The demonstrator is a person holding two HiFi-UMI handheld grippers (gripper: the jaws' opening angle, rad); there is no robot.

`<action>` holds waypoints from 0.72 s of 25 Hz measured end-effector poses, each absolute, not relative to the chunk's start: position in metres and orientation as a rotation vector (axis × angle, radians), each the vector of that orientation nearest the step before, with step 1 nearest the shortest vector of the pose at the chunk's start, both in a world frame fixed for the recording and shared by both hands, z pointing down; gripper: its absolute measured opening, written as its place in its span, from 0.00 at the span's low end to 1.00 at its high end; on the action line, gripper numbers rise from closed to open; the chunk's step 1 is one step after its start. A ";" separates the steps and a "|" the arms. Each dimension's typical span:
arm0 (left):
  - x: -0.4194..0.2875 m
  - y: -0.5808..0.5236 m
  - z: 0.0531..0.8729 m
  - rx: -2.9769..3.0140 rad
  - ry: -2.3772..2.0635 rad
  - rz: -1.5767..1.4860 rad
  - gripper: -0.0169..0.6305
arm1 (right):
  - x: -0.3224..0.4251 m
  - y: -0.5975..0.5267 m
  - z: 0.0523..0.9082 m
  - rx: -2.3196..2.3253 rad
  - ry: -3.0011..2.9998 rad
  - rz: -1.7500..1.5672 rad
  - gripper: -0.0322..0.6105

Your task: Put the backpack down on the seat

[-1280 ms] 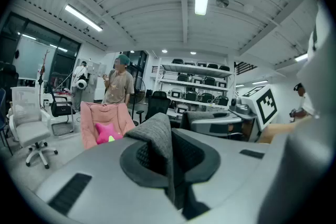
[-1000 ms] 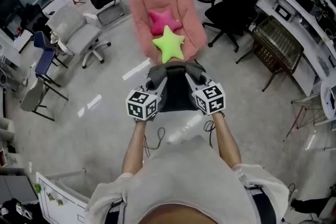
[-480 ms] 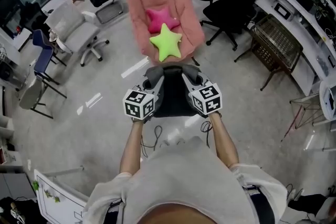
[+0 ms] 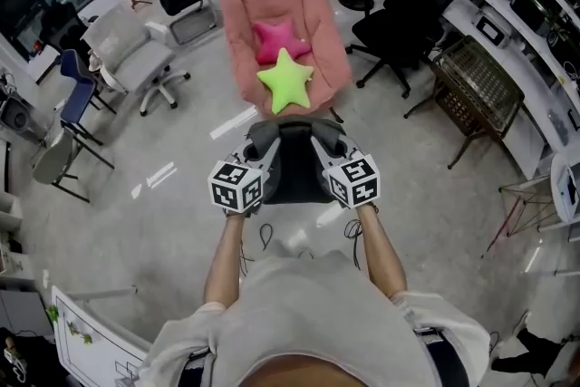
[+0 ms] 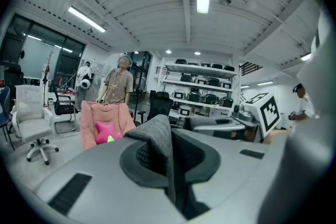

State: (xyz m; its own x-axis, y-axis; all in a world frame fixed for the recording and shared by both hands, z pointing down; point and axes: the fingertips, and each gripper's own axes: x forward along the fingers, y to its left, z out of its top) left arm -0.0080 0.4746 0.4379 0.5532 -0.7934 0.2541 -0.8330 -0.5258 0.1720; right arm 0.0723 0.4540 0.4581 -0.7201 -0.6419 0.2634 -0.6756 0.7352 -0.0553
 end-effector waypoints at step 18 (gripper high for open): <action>-0.013 0.372 0.454 2.532 -1.322 0.202 0.08 | 0.067 0.353 0.471 1.048 -2.711 0.216 0.09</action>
State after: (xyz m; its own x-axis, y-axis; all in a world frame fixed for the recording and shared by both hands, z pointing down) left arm -0.0130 0.3718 0.4540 0.5719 -0.7816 0.2489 -0.8203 -0.5433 0.1787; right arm 0.0670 0.3528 0.4709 -0.7189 -0.6437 0.2624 -0.6771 0.7339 -0.0548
